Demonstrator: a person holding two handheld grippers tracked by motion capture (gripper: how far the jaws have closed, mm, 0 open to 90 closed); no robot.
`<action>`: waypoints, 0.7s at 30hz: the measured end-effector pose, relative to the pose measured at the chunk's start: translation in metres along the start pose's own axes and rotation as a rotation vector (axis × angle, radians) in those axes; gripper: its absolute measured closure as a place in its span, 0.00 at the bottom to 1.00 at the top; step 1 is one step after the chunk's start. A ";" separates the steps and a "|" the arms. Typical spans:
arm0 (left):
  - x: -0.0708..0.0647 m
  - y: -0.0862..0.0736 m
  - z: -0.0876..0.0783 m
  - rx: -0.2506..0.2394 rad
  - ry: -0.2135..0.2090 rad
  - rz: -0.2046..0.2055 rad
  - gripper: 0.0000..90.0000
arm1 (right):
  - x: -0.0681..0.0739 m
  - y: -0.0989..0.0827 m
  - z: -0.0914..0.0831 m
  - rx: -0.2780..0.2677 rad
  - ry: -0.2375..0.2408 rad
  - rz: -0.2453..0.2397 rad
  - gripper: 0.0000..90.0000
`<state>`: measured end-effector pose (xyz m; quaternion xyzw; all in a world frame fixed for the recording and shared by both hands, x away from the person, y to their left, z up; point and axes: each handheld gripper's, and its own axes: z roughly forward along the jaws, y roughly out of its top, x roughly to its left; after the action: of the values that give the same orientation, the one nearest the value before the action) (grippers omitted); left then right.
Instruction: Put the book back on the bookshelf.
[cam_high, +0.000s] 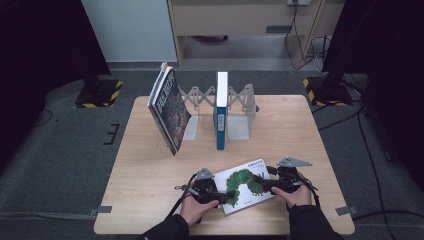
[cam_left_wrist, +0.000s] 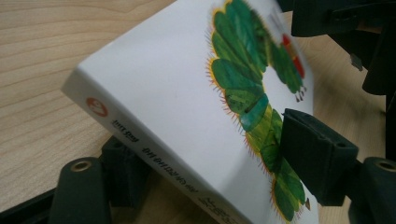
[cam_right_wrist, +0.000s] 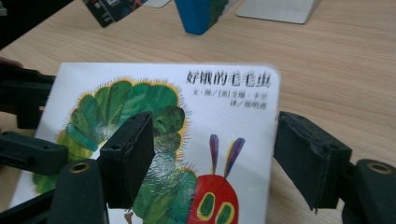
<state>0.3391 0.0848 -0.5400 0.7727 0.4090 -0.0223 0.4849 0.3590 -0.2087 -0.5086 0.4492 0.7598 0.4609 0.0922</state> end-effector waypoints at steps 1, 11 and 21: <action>0.000 0.000 0.000 -0.001 0.000 -0.001 0.30 | -0.001 0.000 -0.001 -0.002 -0.016 -0.009 0.33; 0.000 0.002 -0.001 0.006 0.006 -0.035 0.33 | -0.002 -0.008 0.005 0.094 -0.031 0.024 0.41; -0.006 0.013 -0.013 -0.051 -0.004 0.011 0.49 | -0.003 -0.003 -0.002 0.009 -0.031 0.017 0.48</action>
<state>0.3385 0.0884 -0.5213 0.7624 0.4042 -0.0107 0.5052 0.3581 -0.2129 -0.5112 0.4631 0.7566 0.4510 0.0981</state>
